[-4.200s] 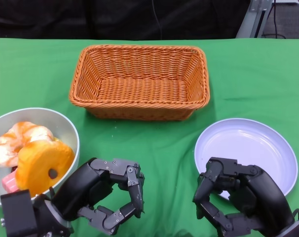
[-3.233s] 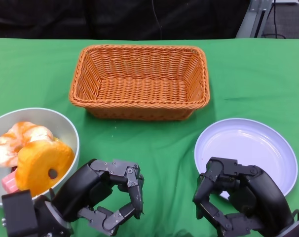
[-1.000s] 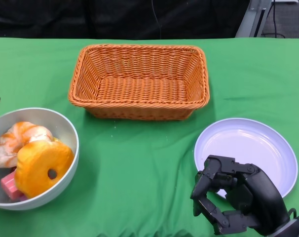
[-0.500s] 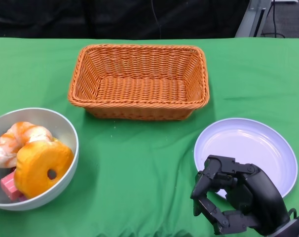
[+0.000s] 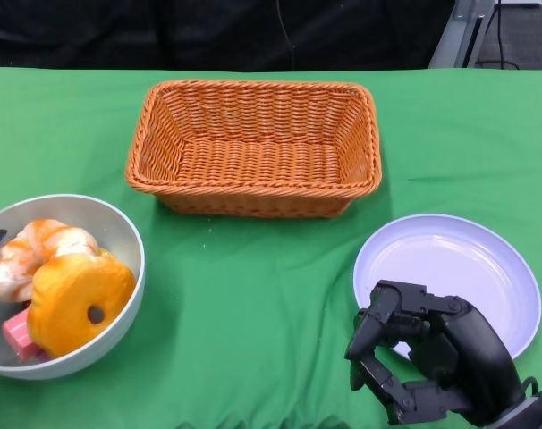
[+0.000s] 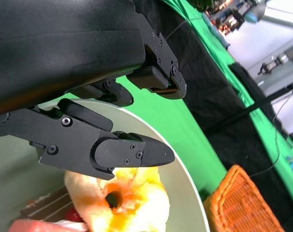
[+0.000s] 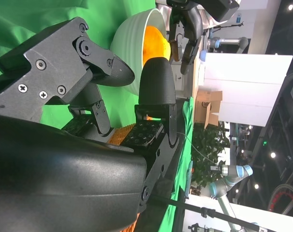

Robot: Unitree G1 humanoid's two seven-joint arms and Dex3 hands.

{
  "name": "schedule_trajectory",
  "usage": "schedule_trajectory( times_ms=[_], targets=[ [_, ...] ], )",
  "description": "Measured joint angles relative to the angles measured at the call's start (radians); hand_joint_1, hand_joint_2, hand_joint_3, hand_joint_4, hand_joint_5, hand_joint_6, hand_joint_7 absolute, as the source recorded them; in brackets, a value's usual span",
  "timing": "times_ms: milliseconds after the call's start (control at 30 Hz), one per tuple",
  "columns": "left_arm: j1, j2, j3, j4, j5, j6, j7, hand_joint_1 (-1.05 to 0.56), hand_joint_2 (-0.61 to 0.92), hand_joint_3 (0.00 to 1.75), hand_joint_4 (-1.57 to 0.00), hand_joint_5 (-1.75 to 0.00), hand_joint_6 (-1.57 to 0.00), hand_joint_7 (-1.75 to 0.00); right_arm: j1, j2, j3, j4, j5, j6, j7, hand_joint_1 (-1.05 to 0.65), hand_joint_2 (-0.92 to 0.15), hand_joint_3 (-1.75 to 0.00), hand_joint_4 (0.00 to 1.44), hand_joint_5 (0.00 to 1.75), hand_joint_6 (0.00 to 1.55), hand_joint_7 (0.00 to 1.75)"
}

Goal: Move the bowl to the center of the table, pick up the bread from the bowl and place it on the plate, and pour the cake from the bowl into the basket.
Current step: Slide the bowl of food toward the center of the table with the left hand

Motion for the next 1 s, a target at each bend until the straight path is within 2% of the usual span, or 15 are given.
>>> schedule_trajectory(
  times_ms=[167, 367, 600, 1000],
  targets=[
    [0.0, 0.01, -0.023, -0.002, 0.003, 0.027, -0.006, -0.57, 0.92, 0.33, -0.66, -0.03, -0.57, -0.02, 0.0, 0.001, 0.0, 0.003, 0.0, -0.004, 0.001, -0.06, -0.47, -1.07, 0.82, 1.56, 0.79, 1.2],
    [0.01, 0.011, -0.019, -0.042, -0.047, 0.068, -0.077, -0.55, 0.92, 0.38, -0.61, 0.0, -0.53, 0.0, -0.003, 0.001, 0.0, 0.01, 0.0, -0.006, 0.003, -0.06, -0.48, -1.07, 0.82, 1.55, 0.78, 1.19],
    [0.062, -0.005, -0.012, -0.158, -0.095, 0.148, -0.098, -0.54, 0.92, 0.43, -0.55, 0.0, -0.47, 0.0, -0.004, 0.002, 0.0, 0.012, 0.0, -0.006, 0.004, -0.06, -0.47, -1.08, 0.82, 1.55, 0.79, 1.19],
    [0.17, -0.073, 0.0, -0.428, -0.134, 0.313, -0.097, -0.53, 0.92, 0.51, -0.46, 0.0, -0.37, 0.0, -0.003, 0.003, 0.001, 0.012, -0.003, -0.006, -0.003, -0.05, -0.46, -1.11, 0.82, 1.56, 0.79, 1.2]
  ],
)
